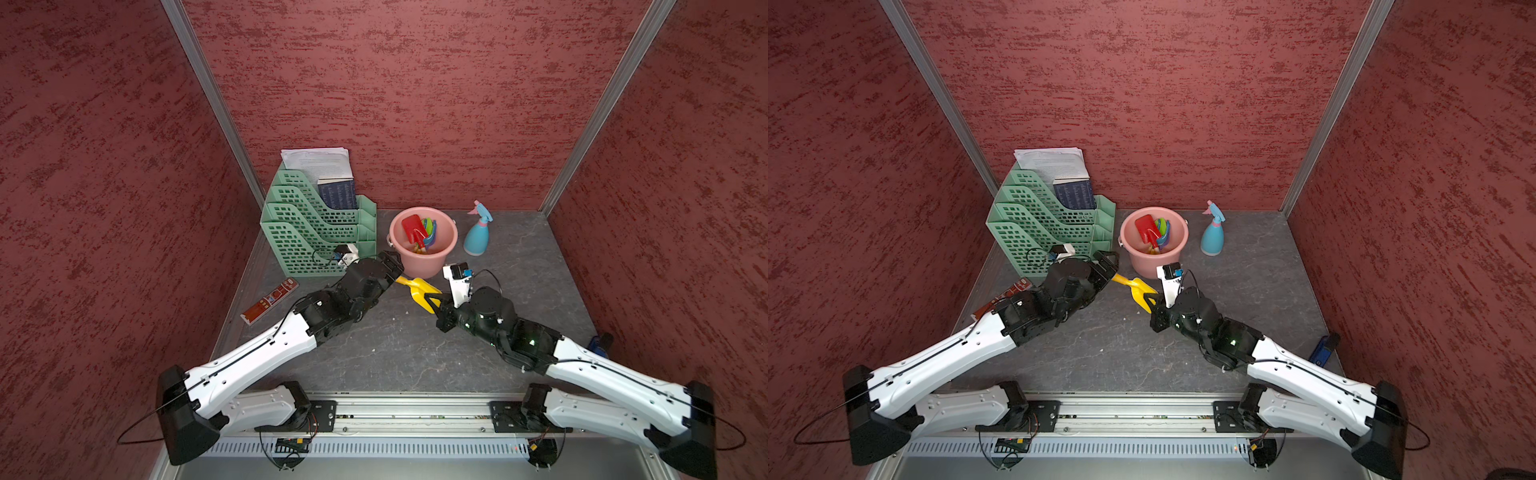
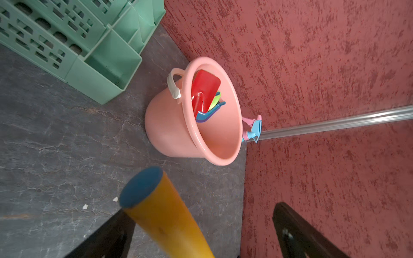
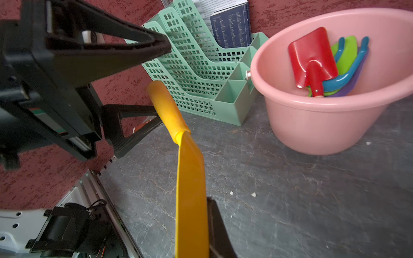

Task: Organize the gardening tools
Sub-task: Pick up the gardening tool from the center of the board.

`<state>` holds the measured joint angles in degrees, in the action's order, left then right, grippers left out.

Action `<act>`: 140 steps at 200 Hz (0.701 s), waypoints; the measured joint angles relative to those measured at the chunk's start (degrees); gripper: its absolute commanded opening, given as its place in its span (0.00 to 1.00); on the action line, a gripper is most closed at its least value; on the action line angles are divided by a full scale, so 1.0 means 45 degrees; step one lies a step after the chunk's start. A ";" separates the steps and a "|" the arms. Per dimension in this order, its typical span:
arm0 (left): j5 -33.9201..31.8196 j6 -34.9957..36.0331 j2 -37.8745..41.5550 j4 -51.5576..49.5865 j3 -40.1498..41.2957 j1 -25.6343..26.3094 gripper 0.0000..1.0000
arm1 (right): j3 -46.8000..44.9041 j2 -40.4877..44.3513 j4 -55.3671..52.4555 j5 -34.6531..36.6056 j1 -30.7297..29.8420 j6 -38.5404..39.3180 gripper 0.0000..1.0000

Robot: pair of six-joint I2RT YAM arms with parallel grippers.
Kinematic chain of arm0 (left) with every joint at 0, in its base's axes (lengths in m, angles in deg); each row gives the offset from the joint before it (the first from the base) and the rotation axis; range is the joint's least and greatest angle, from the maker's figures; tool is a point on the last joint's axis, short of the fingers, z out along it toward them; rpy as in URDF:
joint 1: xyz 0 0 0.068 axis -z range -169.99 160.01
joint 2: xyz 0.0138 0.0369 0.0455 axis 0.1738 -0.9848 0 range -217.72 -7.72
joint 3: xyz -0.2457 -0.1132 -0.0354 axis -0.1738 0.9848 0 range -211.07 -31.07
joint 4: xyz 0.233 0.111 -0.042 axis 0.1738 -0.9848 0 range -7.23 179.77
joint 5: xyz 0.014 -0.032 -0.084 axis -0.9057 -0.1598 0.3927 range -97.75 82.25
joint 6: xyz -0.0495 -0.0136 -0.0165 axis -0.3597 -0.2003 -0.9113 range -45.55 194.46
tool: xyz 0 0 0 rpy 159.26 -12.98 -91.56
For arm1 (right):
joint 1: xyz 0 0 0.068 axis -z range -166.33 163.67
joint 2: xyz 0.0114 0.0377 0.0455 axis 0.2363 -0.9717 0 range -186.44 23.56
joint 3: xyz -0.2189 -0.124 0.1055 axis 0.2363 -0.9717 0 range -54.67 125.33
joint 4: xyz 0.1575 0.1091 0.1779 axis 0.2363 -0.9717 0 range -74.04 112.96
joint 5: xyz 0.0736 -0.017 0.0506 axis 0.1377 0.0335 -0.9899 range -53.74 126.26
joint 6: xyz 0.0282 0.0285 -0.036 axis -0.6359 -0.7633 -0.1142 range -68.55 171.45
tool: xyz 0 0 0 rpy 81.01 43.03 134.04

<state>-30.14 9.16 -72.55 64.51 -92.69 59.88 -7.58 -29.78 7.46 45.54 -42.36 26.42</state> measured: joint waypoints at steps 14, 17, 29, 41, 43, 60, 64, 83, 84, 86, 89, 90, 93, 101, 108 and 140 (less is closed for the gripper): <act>0.0709 0.1807 0.0083 -0.0510 -0.0486 0.0053 1.00 | 0.0913 0.0321 -0.1613 0.0010 0.0000 0.0097 0.00; 0.0845 0.2195 0.0117 -0.0593 -0.0568 0.0073 1.00 | 0.1122 0.0369 -0.1933 0.0010 0.0000 0.0112 0.00; 0.1447 0.3988 0.0340 -0.0831 -0.0763 0.0194 1.00 | 0.2016 0.0471 -0.3308 -0.0034 0.0000 0.0253 0.00; 0.2157 0.5741 0.0646 -0.1025 -0.0787 0.0296 1.00 | 0.2939 0.0427 -0.4765 -0.0219 0.0000 0.0442 0.00; 0.2293 0.6018 0.0699 -0.1069 -0.0787 0.0301 1.00 | 0.3031 0.0418 -0.4911 -0.0243 0.0000 0.0442 0.00; 0.3390 0.8446 0.0986 -0.1496 -0.0821 0.0398 1.00 | 0.4265 0.0083 -0.6897 -0.0563 0.0005 0.0729 0.00; 0.3638 0.8986 0.1015 -0.1627 -0.0845 0.0427 1.00 | 0.4556 -0.0034 -0.7359 -0.0641 0.0000 0.0797 0.00; 0.4614 1.1162 0.1001 -0.2259 -0.1064 0.0593 1.00 | 0.5838 -0.0695 -0.9262 -0.0986 0.0000 0.1117 0.00; 0.4658 1.1249 0.0996 -0.2288 -0.1073 0.0602 1.00 | 0.5931 -0.0748 -0.9379 -0.1015 0.0000 0.1146 0.00; 0.4721 1.1472 0.0991 -0.2356 -0.1098 0.0631 1.00 | 0.6023 -0.0801 -0.9525 -0.1035 0.0000 0.1180 0.00; 0.4881 1.1764 0.0986 -0.2453 -0.1132 0.0661 1.00 | 0.6246 -0.0923 -0.9845 -0.1098 0.0000 0.1248 0.00; 0.4930 1.1895 0.0981 -0.2501 -0.1146 0.0675 1.00 | 0.6290 -0.0947 -0.9894 -0.1107 0.0000 0.1253 0.00; 0.5066 1.2186 0.0976 -0.2608 -0.1180 0.0714 1.00 | 0.6509 -0.1073 -1.0190 -0.1166 0.0000 0.1341 0.00; 0.5450 1.2988 0.0947 -0.2905 -0.1292 0.0816 1.00 | 0.6970 -0.1326 -1.0802 -0.1307 0.0000 0.1501 0.00; 0.5780 1.3595 0.0913 -0.3128 -0.1375 0.0889 1.00 | 0.7383 -0.1545 -1.1332 -0.1452 0.0000 0.1681 0.00; 0.7368 1.5854 0.0753 -0.3968 -0.1511 0.1088 1.00 | 0.8971 -0.2297 -1.3012 -0.2234 0.0000 0.2497 0.00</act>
<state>3.02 80.50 -69.17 46.66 -99.49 64.77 32.79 -40.12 -51.10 35.49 -42.36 37.65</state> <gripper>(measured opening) 0.997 0.076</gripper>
